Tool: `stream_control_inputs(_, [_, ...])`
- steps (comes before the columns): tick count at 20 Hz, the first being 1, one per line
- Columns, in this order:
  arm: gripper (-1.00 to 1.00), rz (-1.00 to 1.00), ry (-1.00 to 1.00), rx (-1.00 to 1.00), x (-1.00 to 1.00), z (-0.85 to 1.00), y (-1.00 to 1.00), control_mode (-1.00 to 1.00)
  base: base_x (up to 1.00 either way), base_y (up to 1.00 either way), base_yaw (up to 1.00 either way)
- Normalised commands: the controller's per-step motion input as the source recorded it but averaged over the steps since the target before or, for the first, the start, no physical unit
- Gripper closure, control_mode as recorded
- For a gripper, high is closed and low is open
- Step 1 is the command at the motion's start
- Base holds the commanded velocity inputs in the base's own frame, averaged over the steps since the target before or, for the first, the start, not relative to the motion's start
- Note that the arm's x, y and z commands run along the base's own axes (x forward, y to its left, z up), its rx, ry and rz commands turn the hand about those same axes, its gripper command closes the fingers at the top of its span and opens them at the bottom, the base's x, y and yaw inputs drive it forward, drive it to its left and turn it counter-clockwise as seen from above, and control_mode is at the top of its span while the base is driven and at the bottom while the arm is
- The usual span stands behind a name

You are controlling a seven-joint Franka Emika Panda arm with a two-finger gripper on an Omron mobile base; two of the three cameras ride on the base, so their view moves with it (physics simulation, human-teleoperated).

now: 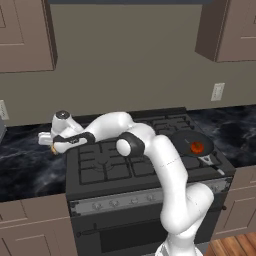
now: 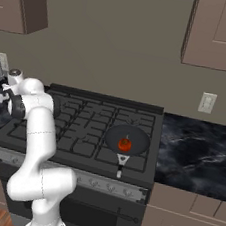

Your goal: Place the pan on the front right burner on the stove. Then place the tomato and the onion in the pan and turn on the front right burner.

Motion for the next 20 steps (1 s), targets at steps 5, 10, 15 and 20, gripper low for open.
stream_control_inputs(5, [1.00, 0.00, 0.00, 0.00, 0.00, 0.20, 0.01, -1.00, 0.00, 0.00, 0.00])
stream_control_inputs(10, [1.00, 0.00, 0.00, 0.00, -0.34, 0.65, -0.02, -1.00, 0.00, 0.00, 0.00])
stream_control_inputs(15, [1.00, 0.00, -0.01, 0.00, -0.60, 0.45, -0.24, -1.00, 0.00, 0.00, 0.00])
stream_control_inputs(20, [1.00, 0.00, -0.03, 0.00, -0.50, 0.38, -0.45, -1.00, 0.00, 0.00, 0.00])
